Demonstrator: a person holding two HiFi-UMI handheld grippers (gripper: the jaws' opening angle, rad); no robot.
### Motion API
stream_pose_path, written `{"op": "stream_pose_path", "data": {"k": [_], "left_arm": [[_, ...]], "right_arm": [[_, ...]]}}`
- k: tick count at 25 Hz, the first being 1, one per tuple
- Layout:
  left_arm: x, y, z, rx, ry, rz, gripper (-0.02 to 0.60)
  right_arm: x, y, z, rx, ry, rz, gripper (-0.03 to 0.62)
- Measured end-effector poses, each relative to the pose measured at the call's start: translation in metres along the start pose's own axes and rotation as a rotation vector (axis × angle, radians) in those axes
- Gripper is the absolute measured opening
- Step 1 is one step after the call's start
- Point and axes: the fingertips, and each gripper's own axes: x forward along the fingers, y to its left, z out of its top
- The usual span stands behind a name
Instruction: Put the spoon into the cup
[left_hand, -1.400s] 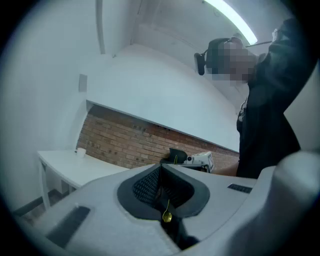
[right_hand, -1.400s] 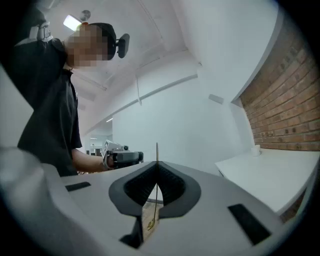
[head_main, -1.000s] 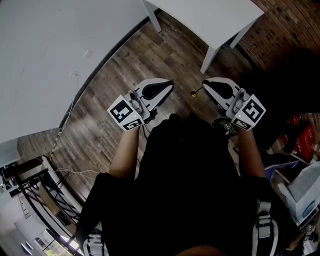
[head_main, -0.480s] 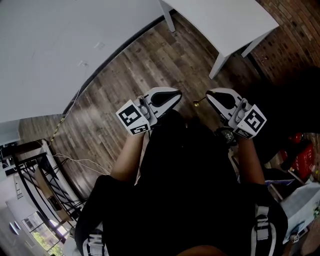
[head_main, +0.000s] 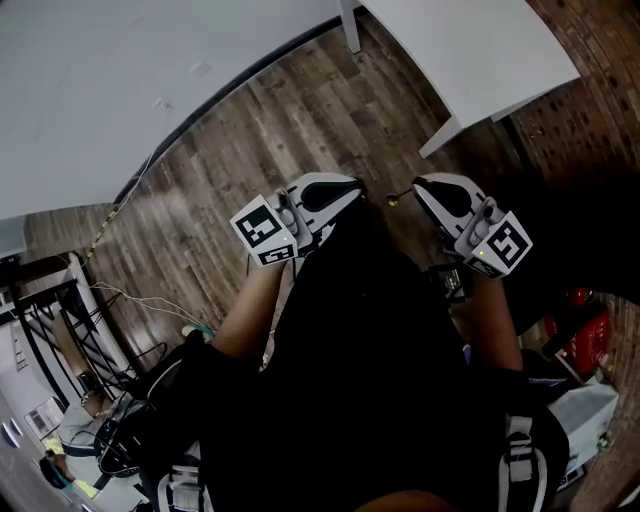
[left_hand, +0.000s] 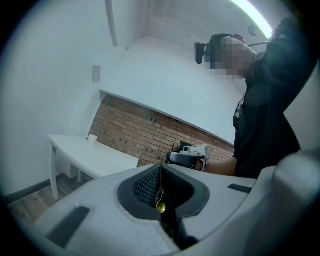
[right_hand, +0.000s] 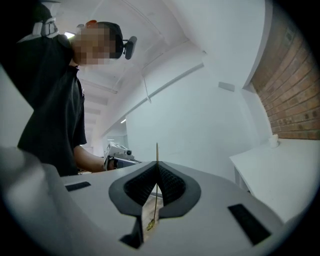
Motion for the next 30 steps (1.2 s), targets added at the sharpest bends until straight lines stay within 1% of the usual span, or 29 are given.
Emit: {"op": "stream_pose_path", "data": {"k": [4, 7, 11, 18, 21, 26, 30], "left_arm": [[0.003, 0.029, 0.018, 0.032, -0.035, 0.005, 0.017], [0.008, 0.058, 0.030, 0.040, -0.051, 0.005, 0.017], [0.015, 0.097, 0.048, 0.058, -0.063, -0.001, 0.017], [0.020, 0.170, 0.080, 0.059, -0.079, -0.018, 0.017], [0.019, 0.193, 0.086, 0.045, -0.088, -0.025, 0.017], [0.023, 0.229, 0.093, 0.040, -0.078, -0.061, 0.017], [0.018, 0.267, 0.104, 0.027, -0.100, -0.052, 0.017]], "right_arm": [[0.013, -0.023, 0.008, -0.024, 0.020, -0.008, 0.008], [0.026, -0.050, 0.014, -0.042, 0.045, -0.033, 0.008], [0.046, -0.084, 0.028, -0.054, 0.051, -0.053, 0.008], [0.093, -0.151, 0.047, -0.057, 0.054, -0.097, 0.008], [0.112, -0.169, 0.052, -0.061, 0.050, -0.103, 0.008], [0.139, -0.200, 0.063, -0.061, 0.023, -0.129, 0.008], [0.165, -0.223, 0.060, -0.055, 0.038, -0.130, 0.008]]}}
